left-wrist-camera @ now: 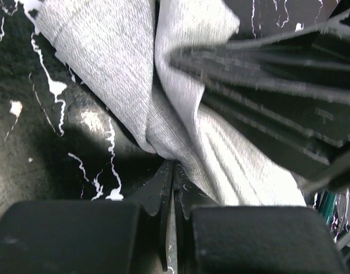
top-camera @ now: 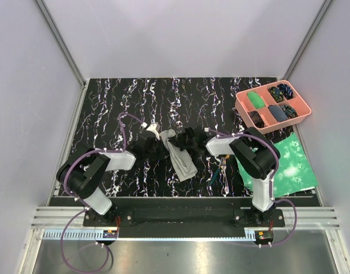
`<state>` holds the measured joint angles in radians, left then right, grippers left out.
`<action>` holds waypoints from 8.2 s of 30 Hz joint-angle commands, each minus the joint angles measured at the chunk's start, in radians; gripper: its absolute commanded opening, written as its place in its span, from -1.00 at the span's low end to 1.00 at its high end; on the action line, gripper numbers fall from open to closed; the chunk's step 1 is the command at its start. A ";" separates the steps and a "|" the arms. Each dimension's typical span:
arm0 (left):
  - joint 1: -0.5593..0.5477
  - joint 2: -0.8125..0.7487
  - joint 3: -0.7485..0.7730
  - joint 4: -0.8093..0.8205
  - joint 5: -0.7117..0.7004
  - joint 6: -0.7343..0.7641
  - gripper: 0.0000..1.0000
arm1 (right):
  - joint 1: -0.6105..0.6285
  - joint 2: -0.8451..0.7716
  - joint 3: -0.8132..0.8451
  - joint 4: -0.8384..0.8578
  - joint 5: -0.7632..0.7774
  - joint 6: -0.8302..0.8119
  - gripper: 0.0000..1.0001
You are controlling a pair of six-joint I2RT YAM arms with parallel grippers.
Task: Fold the napkin into a case and place the utensils inside
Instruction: Fold the 2/3-rectangle-folded napkin at the center of the board, then stuff the top corner of the smaller-rectangle-folded napkin into the folded napkin.
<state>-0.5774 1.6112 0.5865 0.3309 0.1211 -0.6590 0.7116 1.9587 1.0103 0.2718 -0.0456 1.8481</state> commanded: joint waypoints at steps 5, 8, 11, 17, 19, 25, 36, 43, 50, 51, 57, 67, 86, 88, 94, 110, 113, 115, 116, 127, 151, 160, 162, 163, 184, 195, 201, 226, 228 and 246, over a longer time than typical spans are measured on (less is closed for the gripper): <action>0.016 -0.079 -0.022 -0.141 -0.006 0.041 -0.79 | 0.022 0.054 -0.041 0.161 0.067 0.051 -0.98; 0.034 -0.146 -0.014 -0.205 -0.001 0.052 -0.64 | 0.022 0.049 -0.062 0.191 0.076 0.027 -0.93; 0.045 -0.214 -0.005 -0.228 0.032 0.052 -0.53 | 0.023 0.045 -0.073 0.248 0.053 -0.029 -0.79; 0.079 -0.235 0.015 -0.269 0.051 0.059 -0.46 | 0.015 -0.010 -0.001 0.149 -0.052 -0.240 -0.13; 0.102 -0.247 0.019 -0.277 0.045 0.073 -0.46 | 0.014 -0.018 0.034 0.074 -0.080 -0.333 -0.05; 0.139 -0.269 0.068 -0.319 0.040 0.082 -0.46 | 0.014 -0.098 0.040 0.000 -0.109 -0.532 0.16; 0.145 -0.251 0.110 -0.308 0.123 0.036 -0.34 | -0.078 -0.270 0.094 -0.325 -0.298 -1.016 0.44; 0.122 -0.157 0.133 -0.167 0.290 -0.039 -0.33 | -0.161 -0.411 -0.038 -0.454 -0.451 -1.239 0.09; 0.054 0.007 0.179 0.000 0.362 -0.163 -0.45 | -0.162 -0.434 -0.160 -0.393 -0.479 -1.247 -0.46; 0.051 0.025 0.193 0.003 0.364 -0.171 -0.46 | -0.162 -0.434 -0.171 -0.379 -0.485 -1.239 -0.46; 0.054 0.105 0.194 -0.006 0.315 -0.162 -0.46 | -0.153 -0.380 -0.282 -0.159 -0.588 -1.135 -0.56; 0.071 0.105 0.225 -0.113 0.261 -0.085 -0.43 | -0.064 -0.314 -0.357 -0.042 -0.534 -1.079 -0.61; 0.186 -0.065 0.409 -0.517 0.150 0.061 0.22 | -0.066 -0.407 0.094 -0.559 -0.364 -1.532 0.34; 0.189 -0.030 0.424 -0.524 0.173 0.068 0.25 | -0.069 -0.374 0.117 -0.559 -0.302 -1.538 0.32; 0.189 0.053 0.478 -0.555 0.164 0.104 0.42 | -0.090 -0.296 0.088 -0.525 -0.358 -1.465 -0.03; 0.202 0.164 0.518 -0.489 0.187 0.088 -0.26 | -0.084 -0.342 -0.226 -0.321 -0.398 -1.333 -0.27; 0.211 0.174 0.518 -0.480 0.199 0.090 -0.56 | -0.071 -0.363 -0.303 -0.242 -0.392 -1.311 -0.29; 0.221 0.185 0.518 -0.472 0.224 0.090 -0.73 | -0.064 -0.362 -0.337 -0.198 -0.387 -1.307 -0.30; 0.226 0.196 0.516 -0.460 0.235 0.087 -0.80 | -0.063 -0.357 -0.341 -0.191 -0.387 -1.307 -0.31; 0.266 0.211 0.483 -0.342 0.462 -0.040 -1.00 | -0.061 -0.440 -0.142 -0.381 -0.263 -1.500 0.05; 0.327 0.217 0.308 -0.023 0.583 -0.436 -1.00 | -0.012 -0.123 0.071 0.018 -0.271 -1.708 -0.02; 0.327 0.219 0.276 0.013 0.581 -0.511 -1.00 | 0.069 -0.081 0.117 -0.016 -0.076 -1.814 0.08; 0.327 0.217 0.273 0.002 0.575 -0.510 -1.00 | 0.095 -0.081 0.126 -0.028 -0.007 -1.843 0.08; 0.327 0.217 0.271 -0.001 0.574 -0.510 -1.00 | 0.115 -0.080 0.131 -0.034 0.060 -1.881 0.08; 0.327 0.213 0.253 0.013 0.566 -0.545 -1.00 | 0.157 -0.041 0.192 -0.086 0.211 -1.919 -0.10; 0.332 0.216 0.237 0.056 0.580 -0.579 -1.00 | 0.158 -0.030 0.182 -0.080 0.207 -1.890 -0.55; 0.335 0.216 0.219 0.077 0.580 -0.588 -1.00 | 0.158 -0.037 0.186 -0.086 0.225 -1.889 -0.90; 0.333 -0.071 0.165 -0.170 0.235 -0.248 -0.42 | 0.158 -0.095 0.166 -0.146 0.168 -1.900 -1.00; 0.314 -0.079 0.150 -0.170 0.204 -0.219 -0.46 | 0.155 -0.099 0.166 -0.146 0.168 -1.886 -1.00; 0.062 -0.043 0.147 -0.158 -0.184 -0.037 -0.49 | 0.118 -0.146 0.148 -0.140 0.119 -1.790 -1.00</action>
<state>-0.4995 1.5539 0.6991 0.1547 0.0914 -0.7563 0.8352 1.8580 1.1599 0.1139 0.1062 0.0326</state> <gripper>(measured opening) 0.243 0.014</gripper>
